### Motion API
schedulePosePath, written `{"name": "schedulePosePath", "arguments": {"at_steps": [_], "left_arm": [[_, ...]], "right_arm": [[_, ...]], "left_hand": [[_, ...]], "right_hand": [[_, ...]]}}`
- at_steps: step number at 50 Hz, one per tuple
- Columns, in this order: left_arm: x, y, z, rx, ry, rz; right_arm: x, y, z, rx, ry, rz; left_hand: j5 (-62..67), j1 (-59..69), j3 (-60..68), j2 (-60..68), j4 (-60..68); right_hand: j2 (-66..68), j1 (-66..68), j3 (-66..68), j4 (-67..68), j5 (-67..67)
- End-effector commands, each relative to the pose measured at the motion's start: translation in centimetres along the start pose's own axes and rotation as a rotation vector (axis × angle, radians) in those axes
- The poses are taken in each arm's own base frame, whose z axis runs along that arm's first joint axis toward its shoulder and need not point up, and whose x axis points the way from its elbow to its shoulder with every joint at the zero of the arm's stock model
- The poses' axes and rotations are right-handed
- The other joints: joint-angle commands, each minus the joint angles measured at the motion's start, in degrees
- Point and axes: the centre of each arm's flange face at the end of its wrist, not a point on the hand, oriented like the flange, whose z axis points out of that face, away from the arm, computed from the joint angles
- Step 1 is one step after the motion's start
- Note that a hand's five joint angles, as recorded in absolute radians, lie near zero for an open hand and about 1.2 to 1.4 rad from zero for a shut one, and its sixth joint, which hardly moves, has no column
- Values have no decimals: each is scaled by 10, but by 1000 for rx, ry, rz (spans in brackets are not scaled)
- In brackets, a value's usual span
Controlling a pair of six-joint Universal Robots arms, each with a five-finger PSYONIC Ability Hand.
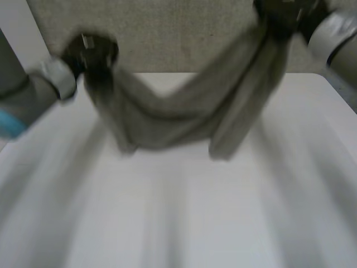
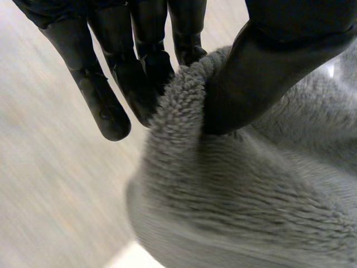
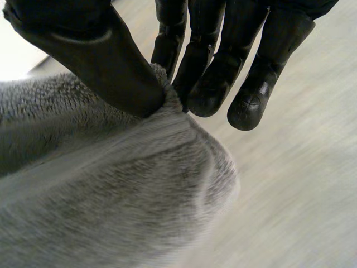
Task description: Fold the towel.
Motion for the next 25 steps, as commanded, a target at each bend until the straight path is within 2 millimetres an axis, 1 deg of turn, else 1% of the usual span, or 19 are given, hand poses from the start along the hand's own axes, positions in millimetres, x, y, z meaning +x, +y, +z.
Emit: {"name": "schedulePosePath", "arguments": {"at_steps": [1,2,3,4,5,6,7,9,10,12,13,14,15,17,18,20,21,22,25], "left_arm": [[-45,-137,-14,460,-180,-122],[-45,-137,-14,459,-180,-122],[-41,-119,-12,408,-171,-137],[-36,-94,-10,333,-162,-155],[-36,-94,-10,332,-162,-156],[-31,-63,-11,242,-152,-166],[-31,-62,-11,241,-152,-166],[-13,-8,-17,98,-82,-168],[-13,-7,-18,97,-82,-168],[-1,42,-30,-10,-32,-132],[-1,42,-30,-11,-31,-132],[7,66,-39,-64,-10,-114],[7,66,-39,-65,-9,-114],[24,100,-56,-143,30,-74],[24,100,-56,-143,31,-74],[37,119,-71,-204,61,-53],[37,119,-71,-204,61,-53],[39,125,-78,-229,66,-48],[33,130,-88,-257,54,-55]], "right_arm": [[16,-21,-1,151,84,129],[16,-21,-1,150,83,129],[6,-7,-4,95,57,145],[-4,9,-8,46,28,155],[-4,9,-8,45,28,155],[-16,24,-13,-2,-10,157],[-16,24,-13,-3,-11,157],[-39,54,-25,-96,-81,142],[-40,54,-25,-96,-82,142],[-58,82,-40,-190,-130,102],[-59,82,-40,-191,-130,102],[-64,96,-49,-237,-147,83],[-64,96,-49,-238,-147,83],[-75,118,-66,-314,-185,52],[-75,118,-66,-314,-185,52],[-83,128,-79,-362,-213,35],[-83,128,-79,-362,-214,35],[-84,129,-84,-378,-217,32],[-79,129,-92,-418,-216,51]], "left_hand": [[57,68,40,41,28],[57,68,40,41,28],[57,68,40,41,28],[57,68,40,41,28],[57,68,40,41,28],[57,68,40,41,28],[57,68,40,41,28],[57,68,40,41,28],[57,68,40,41,28],[57,68,40,41,28],[57,68,40,41,28],[57,68,40,41,28],[57,68,40,41,28],[57,68,40,41,28],[57,68,40,41,28],[57,68,40,41,28],[57,68,40,41,28],[57,68,40,41,28],[57,68,40,41,28]], "right_hand": [[59,54,42,37,42],[59,54,42,37,42],[59,54,42,37,42],[59,54,42,37,42],[59,54,42,37,42],[59,54,42,37,42],[59,54,42,37,42],[59,54,42,37,42],[59,54,42,37,42],[59,54,42,37,42],[59,54,42,37,42],[59,54,42,37,42],[59,54,42,37,42],[59,54,42,37,42],[59,54,42,37,42],[59,54,42,37,42],[59,54,42,37,42],[59,54,42,37,42],[59,54,42,37,42]]}}
